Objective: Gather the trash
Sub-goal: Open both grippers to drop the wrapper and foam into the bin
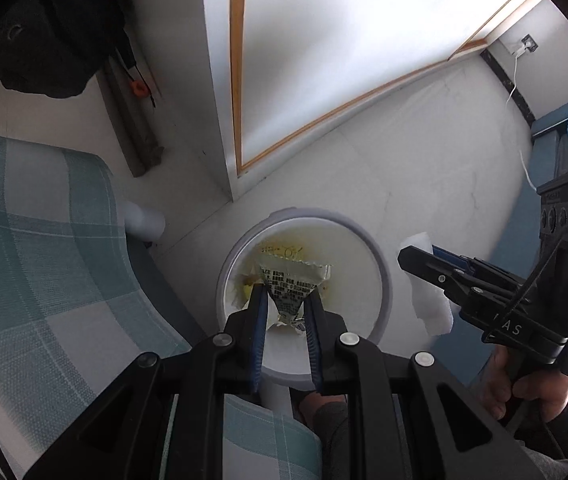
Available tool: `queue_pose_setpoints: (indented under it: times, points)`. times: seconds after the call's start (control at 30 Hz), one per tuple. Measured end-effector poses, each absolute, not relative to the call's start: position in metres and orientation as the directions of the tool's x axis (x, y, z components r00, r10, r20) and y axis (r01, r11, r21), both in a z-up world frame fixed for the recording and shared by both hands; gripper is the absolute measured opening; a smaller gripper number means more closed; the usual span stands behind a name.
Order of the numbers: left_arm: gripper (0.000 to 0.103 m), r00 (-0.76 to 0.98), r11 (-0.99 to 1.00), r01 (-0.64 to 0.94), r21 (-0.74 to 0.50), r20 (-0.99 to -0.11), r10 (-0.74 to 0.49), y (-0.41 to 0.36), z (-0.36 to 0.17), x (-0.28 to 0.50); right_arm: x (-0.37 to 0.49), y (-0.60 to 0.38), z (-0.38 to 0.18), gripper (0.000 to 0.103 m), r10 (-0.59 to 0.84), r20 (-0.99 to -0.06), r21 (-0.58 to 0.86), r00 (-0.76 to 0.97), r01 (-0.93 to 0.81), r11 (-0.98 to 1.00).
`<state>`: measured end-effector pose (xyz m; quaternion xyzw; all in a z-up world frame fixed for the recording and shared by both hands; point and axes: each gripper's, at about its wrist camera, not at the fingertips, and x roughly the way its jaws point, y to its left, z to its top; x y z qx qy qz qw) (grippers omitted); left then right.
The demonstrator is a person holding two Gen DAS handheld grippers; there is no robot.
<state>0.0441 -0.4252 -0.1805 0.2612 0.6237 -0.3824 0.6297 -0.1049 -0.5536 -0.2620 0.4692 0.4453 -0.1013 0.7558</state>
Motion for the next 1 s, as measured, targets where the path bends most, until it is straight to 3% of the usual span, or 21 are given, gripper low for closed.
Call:
queue_pose_setpoints:
  times: [0.53,0.67,0.83,1.0]
  points:
    - [0.014,-0.162,0.587,0.798,-0.133,-0.987,-0.003,-0.439,-0.216,0.045,-0.083,-0.537,-0.311,0.035,0.365,-0.754,0.655,0.546,0.590,0.472]
    - [0.015,-0.177,0.596,0.792,-0.132,-0.984,0.017,-0.443,-0.225,0.051,-0.083,-0.536,-0.314,0.043,0.367,-0.754,0.656,0.545,0.593,0.468]
    - [0.015,-0.193,0.603,0.785,-0.139,-0.981,0.025,-0.441,-0.230,0.053,-0.088,-0.533,-0.315,0.044,0.370,-0.754,0.656,0.543,0.591,0.469]
    - [0.021,-0.191,0.591,0.795,-0.139,-0.981,0.026,-0.440,-0.228,0.051,-0.100,-0.537,-0.312,0.044,0.356,-0.757,0.652,0.547,0.608,0.452]
